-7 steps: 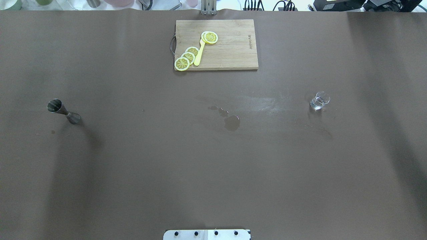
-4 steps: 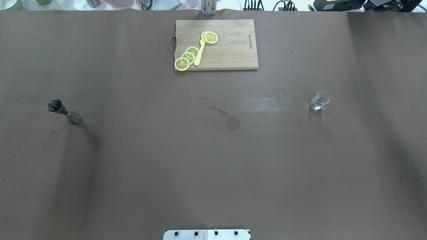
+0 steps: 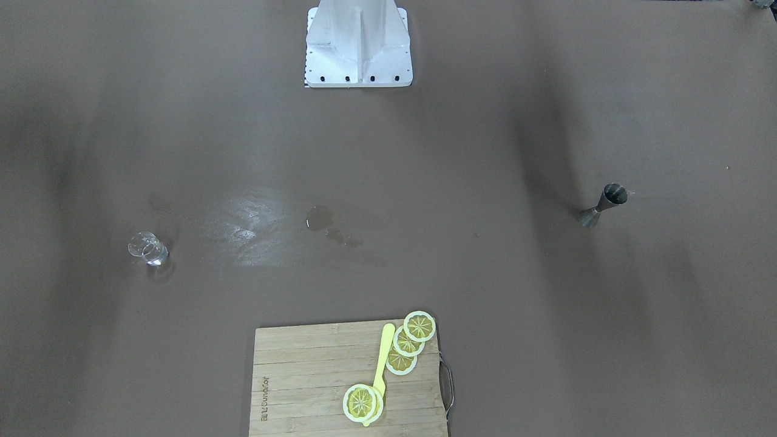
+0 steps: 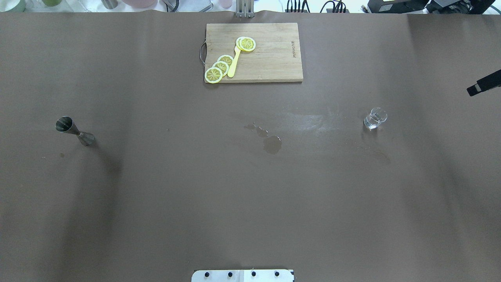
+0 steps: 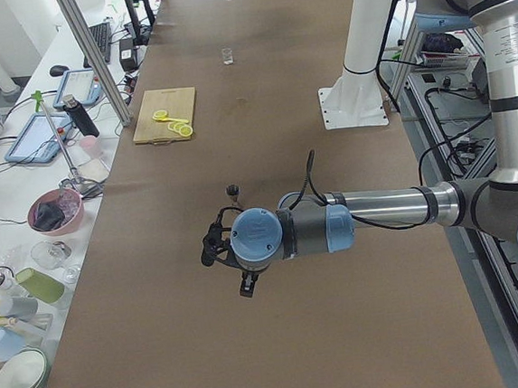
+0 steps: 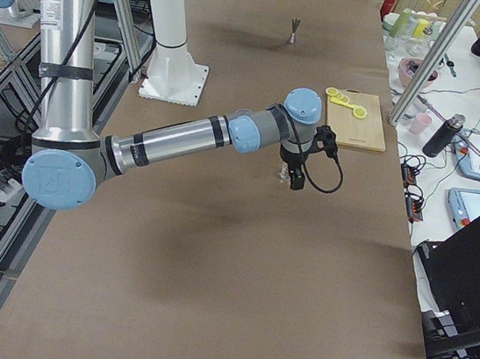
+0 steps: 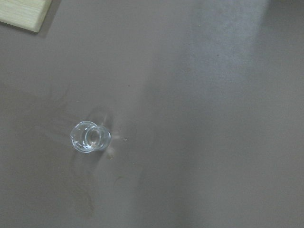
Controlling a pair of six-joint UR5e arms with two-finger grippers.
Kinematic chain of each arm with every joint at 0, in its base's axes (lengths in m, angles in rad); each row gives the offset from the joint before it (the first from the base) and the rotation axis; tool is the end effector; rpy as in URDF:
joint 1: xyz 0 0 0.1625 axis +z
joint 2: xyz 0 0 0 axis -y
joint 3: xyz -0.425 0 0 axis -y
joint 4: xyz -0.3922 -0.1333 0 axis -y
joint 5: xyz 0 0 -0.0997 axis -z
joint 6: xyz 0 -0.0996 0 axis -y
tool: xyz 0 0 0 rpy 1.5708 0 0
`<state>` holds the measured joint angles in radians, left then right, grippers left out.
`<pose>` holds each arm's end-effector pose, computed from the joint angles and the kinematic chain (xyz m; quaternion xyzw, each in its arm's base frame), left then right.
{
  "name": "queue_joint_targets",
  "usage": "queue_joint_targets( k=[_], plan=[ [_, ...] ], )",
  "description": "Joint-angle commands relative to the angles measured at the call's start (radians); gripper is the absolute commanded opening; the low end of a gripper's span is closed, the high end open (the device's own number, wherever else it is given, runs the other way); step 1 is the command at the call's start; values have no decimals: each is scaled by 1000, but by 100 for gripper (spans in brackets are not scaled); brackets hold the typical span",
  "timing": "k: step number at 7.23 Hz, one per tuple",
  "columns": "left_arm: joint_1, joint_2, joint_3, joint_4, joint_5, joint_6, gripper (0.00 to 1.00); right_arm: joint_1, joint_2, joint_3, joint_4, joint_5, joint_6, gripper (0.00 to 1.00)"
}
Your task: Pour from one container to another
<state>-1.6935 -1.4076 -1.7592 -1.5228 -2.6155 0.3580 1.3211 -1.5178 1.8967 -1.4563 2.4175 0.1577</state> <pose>-0.0984 -0.4126 0.6242 0.1092 0.4869 0.0961 0.8613 -0.0682 -0.5048 0.4527 0.1375 -0.4352 -0.1409 0.8786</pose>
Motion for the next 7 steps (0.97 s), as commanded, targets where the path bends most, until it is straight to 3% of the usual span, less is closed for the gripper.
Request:
queue_joint_targets(
  k=[1,3,4,6,7],
  plan=[
    [113,-1,-8,-183,3,-21,99,-2,-19,-4,92,22,-55,100],
    [175,24,-8,-452,8,-19,99,-29,-36,-40,295,51,-52,100],
    [198,32,-35,-506,9,-19,99,-78,-107,-57,491,51,-50,100],
    [202,18,-33,-560,5,-21,99,-106,-114,-253,855,51,-46,100],
    [243,16,-33,-662,15,-22,99,-123,-107,-348,1013,49,-46,100]
  ],
)
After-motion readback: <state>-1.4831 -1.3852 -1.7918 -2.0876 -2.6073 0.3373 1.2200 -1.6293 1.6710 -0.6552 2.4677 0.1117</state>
